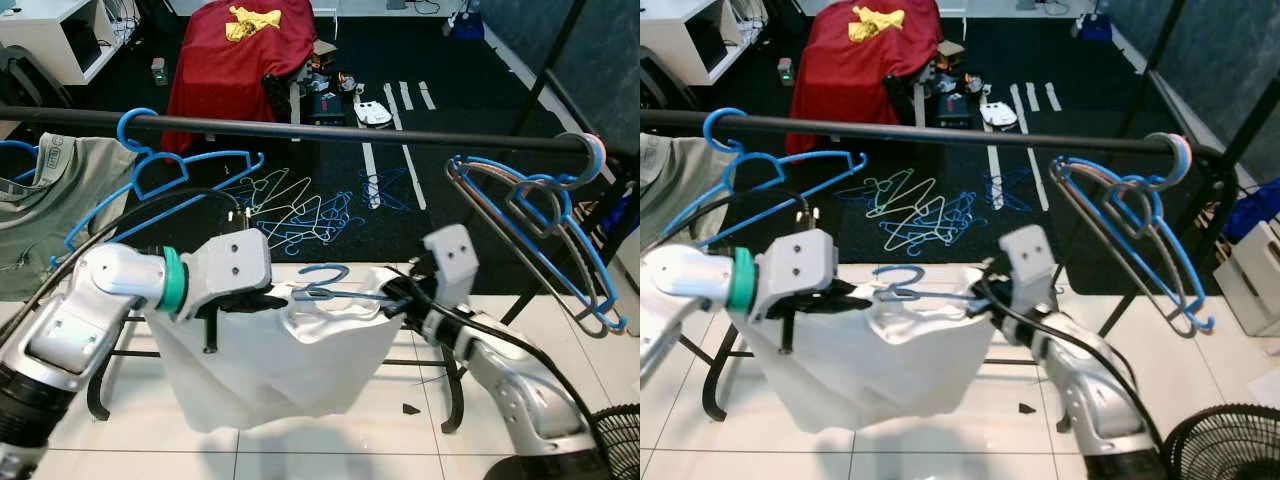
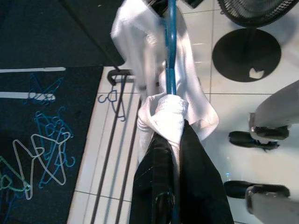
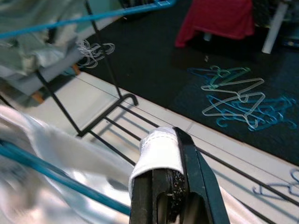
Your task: Hang hanger
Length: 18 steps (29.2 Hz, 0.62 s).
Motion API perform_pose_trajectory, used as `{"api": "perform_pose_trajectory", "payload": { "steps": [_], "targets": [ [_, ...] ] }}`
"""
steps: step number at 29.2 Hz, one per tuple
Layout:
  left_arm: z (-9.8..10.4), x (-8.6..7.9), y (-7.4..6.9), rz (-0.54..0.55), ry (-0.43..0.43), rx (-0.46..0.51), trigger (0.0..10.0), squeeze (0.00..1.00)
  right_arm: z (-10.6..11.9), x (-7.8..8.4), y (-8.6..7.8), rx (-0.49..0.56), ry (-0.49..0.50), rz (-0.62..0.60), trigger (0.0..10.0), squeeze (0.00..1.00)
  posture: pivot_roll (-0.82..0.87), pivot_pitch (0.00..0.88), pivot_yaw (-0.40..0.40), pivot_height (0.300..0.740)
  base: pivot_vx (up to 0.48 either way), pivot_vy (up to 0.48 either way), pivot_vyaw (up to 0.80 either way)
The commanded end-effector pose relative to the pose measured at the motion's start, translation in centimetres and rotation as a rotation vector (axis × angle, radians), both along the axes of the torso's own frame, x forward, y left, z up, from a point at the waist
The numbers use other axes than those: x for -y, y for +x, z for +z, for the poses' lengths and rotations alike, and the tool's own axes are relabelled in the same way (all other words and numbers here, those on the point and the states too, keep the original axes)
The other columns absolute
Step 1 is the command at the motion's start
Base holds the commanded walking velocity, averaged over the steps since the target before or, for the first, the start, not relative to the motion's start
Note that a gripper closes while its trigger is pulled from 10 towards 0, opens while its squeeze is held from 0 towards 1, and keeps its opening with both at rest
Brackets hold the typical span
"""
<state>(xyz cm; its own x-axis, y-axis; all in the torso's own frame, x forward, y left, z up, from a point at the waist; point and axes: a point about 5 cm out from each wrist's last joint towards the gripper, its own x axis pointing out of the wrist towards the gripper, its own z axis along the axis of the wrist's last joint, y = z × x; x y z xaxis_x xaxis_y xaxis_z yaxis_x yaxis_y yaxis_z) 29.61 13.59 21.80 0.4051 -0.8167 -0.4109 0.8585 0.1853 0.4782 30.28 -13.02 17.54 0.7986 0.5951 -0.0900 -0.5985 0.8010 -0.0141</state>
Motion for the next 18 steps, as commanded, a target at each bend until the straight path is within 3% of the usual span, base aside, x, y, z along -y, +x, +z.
{"api": "perform_pose_trajectory", "payload": {
  "steps": [1, 5, 8, 9, 13, 18],
  "targets": [
    [0.0, 0.6, -0.3, -0.007, -0.022, 0.000, 10.0, 0.00, 0.6, -1.2, -0.3, 0.009, 0.012, 0.051, 0.0, 0.00, -0.01, 0.065, 0.127, 0.740, 0.000, 0.000, 0.00],
    [0.2, 1.0, 0.0, 0.046, -0.072, -0.011, 10.0, 0.00, 1.3, -2.3, -0.4, 0.022, 0.043, 0.092, 0.0, 0.00, -0.01, 0.064, 0.130, 0.740, 0.000, 0.000, 0.00],
    [0.5, 1.6, 0.3, 0.097, -0.144, -0.032, 10.0, 0.00, 1.4, -3.2, -0.8, 0.015, 0.071, 0.125, 0.0, 0.00, -0.01, 0.063, 0.132, 0.740, 0.000, 0.000, 0.00],
    [0.7, 2.0, 0.6, 0.142, -0.203, -0.063, 10.0, 0.00, 1.2, -3.7, -1.2, 0.008, 0.076, 0.154, 0.0, 0.00, -0.01, 0.063, 0.131, 0.740, 0.000, 0.000, 0.00],
    [0.7, 2.2, 0.7, 0.172, -0.232, -0.068, 10.0, 0.00, 1.2, -3.8, -1.6, 0.004, 0.075, 0.167, 0.0, 0.00, -0.01, 0.064, 0.129, 0.740, 0.000, 0.000, 0.00],
    [0.0, 2.2, 1.2, 0.291, -0.273, -0.076, 10.0, 0.00, 1.9, -3.8, -4.5, -0.004, 0.105, 0.264, 0.0, 0.00, -0.02, 0.069, 0.131, 0.740, 0.000, 0.000, 0.00]
  ]
}}
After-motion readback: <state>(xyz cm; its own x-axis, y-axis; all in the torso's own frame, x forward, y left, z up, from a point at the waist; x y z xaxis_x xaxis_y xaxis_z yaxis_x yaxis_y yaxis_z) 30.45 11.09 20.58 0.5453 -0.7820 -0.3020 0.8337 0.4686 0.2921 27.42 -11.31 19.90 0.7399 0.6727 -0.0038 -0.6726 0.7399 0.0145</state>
